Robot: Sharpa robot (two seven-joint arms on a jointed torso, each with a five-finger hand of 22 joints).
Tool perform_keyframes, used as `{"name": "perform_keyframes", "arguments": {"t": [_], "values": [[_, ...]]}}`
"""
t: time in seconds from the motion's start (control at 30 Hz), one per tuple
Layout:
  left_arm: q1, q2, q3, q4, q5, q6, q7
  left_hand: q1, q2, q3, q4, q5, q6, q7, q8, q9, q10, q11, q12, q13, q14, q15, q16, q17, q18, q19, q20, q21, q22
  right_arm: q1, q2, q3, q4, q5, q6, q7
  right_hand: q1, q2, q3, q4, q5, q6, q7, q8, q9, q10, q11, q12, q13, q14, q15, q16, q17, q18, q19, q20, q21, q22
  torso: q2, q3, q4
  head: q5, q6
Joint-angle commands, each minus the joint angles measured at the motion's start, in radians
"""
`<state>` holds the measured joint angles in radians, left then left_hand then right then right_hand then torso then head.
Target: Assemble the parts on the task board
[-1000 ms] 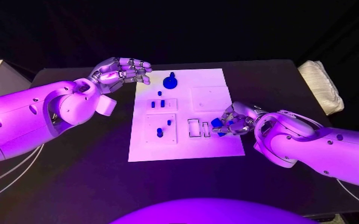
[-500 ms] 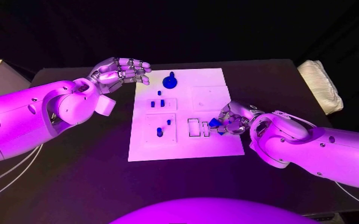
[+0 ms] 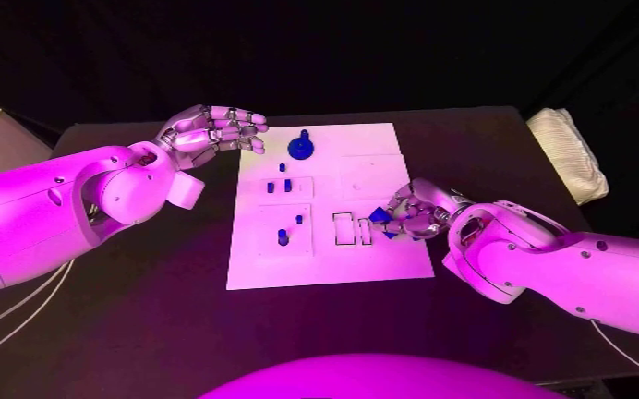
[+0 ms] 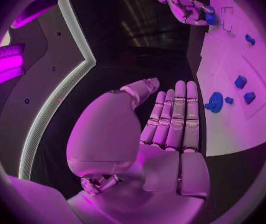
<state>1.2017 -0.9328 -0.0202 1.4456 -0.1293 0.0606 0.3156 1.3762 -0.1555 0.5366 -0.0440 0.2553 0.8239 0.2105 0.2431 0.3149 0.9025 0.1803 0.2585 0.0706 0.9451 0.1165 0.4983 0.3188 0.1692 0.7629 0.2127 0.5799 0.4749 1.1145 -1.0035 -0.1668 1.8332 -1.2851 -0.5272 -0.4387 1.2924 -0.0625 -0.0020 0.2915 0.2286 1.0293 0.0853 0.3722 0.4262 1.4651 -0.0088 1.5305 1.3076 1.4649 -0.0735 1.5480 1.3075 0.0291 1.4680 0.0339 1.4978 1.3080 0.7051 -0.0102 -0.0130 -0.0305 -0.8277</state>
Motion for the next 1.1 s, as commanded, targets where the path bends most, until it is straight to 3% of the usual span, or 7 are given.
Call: {"name": "perform_keyframes", "arguments": {"t": [0.03, 0.1, 0.27, 0.6, 0.77, 1.1], "values": [[0.0, 0.002, 0.001, 0.001, 0.006, 0.02, 0.002, -0.006, 0.005, -0.004, 0.003, 0.0, 0.001, 0.018, 0.005, 0.001, -0.009, -0.001, 0.005, 0.001, 0.001, 0.004, -0.005, 0.001, 0.007, -0.003, 0.004, -0.002, 0.0, 0.015, -0.004, 0.002, 0.015, 0.075, -0.025, 0.062, 0.009, 0.041, 0.009, 0.001, 0.002, 0.048, -0.033, 0.019, 0.007, 0.086, -0.012, 0.007, 0.234, 0.094, -0.009, 0.003, 0.205, -0.016, 0.089, -0.009, 0.001, 0.244, 0.0, -0.0019, 0.0013, -0.004, 0.001], [0.0, 0.003, 0.001, 0.001, 0.006, 0.02, 0.002, -0.006, 0.005, -0.004, 0.003, 0.0, 0.001, 0.018, 0.005, 0.001, -0.009, -0.001, 0.005, 0.001, 0.001, 0.004, -0.005, 0.001, 0.007, -0.003, 0.004, -0.002, 0.0, 0.021, -0.003, 0.002, 0.019, 0.087, -0.014, 0.067, -0.006, 0.047, 0.011, 0.001, -0.005, 0.051, -0.034, 0.021, 0.007, 0.088, -0.013, 0.01, 0.237, 0.095, -0.011, 0.004, 0.207, -0.016, 0.089, -0.011, 0.002, 0.244, 0.0, -0.003, 0.0028, -0.005, 0.001], [0.0, 0.003, 0.001, 0.003, 0.006, 0.019, 0.001, -0.006, 0.005, -0.004, 0.003, 0.0, 0.001, 0.018, 0.005, 0.001, -0.009, -0.001, 0.005, 0.001, 0.001, 0.004, -0.005, 0.001, 0.007, -0.003, 0.004, -0.002, 0.0, 0.028, 0.015, 0.002, 0.015, 0.11, 0.026, 0.066, -0.028, 0.054, 0.012, 0.002, -0.015, 0.053, -0.035, 0.023, 0.007, 0.089, -0.014, 0.011, 0.239, 0.095, -0.011, 0.004, 0.209, -0.016, 0.089, -0.012, 0.001, 0.244, 0.002, -0.001, 0.0013, -0.003, 0.001], [0.0, 0.003, 0.001, 0.007, 0.006, 0.02, -0.002, -0.007, 0.005, -0.004, 0.004, 0.0, 0.0, 0.018, 0.005, 0.001, -0.014, 0.0, 0.006, 0.0, 0.0, 0.005, -0.006, 0.002, 0.007, -0.003, 0.004, -0.004, -0.001, 0.022, 0.08, 0.0, -0.018, 0.108, 0.107, 0.01, -0.094, 0.066, 0.005, 0.002, -0.036, 0.062, -0.037, 0.034, 0.008, 0.092, -0.015, 0.014, 0.242, 0.097, -0.013, 0.007, 0.218, -0.016, 0.089, -0.013, 0.0, 0.245, 0.002, -0.0011, 0.0018, -0.002, -0.005], [0.0, 0.002, 0.001, 0.008, 0.006, 0.021, -0.003, -0.007, 0.005, -0.004, 0.004, 0.0, 0.0, 0.018, 0.005, 0.001, -0.014, 0.0, 0.006, 0.0, 0.0, 0.005, -0.006, 0.002, 0.007, -0.003, 0.004, -0.004, -0.001, 0.016, 0.109, 0.0, -0.03, 0.069, 0.116, -0.027, -0.149, 0.084, -0.001, 0.003, -0.037, 0.072, -0.043, 0.048, 0.011, 0.095, -0.02, 0.02, 0.247, 0.099, -0.016, 0.011, 0.23, -0.016, 0.089, -0.015, 0.002, 0.245, 0.002, 0.0004, 0.0019, 0.0, -0.007], [0.0, 0.001, 0.001, 0.009, 0.006, 0.025, -0.005, -0.007, 0.006, -0.003, 0.004, 0.001, 0.001, 0.018, 0.006, 0.001, -0.015, 0.0, 0.007, 0.0, 0.0, 0.005, -0.007, 0.003, 0.007, -0.003, 0.005, -0.005, -0.001, 0.013, 0.135, 0.0, -0.048, -0.021, 0.09, -0.068, -0.164, 0.09, -0.003, 0.002, -0.037, 0.075, -0.045, 0.054, 0.013, 0.097, -0.021, 0.024, 0.251, 0.1, -0.017, 0.013, 0.235, -0.017, 0.09, -0.016, 0.007, 0.246, 0.002, 0.001, 0.0, 0.001, -0.008]]}}
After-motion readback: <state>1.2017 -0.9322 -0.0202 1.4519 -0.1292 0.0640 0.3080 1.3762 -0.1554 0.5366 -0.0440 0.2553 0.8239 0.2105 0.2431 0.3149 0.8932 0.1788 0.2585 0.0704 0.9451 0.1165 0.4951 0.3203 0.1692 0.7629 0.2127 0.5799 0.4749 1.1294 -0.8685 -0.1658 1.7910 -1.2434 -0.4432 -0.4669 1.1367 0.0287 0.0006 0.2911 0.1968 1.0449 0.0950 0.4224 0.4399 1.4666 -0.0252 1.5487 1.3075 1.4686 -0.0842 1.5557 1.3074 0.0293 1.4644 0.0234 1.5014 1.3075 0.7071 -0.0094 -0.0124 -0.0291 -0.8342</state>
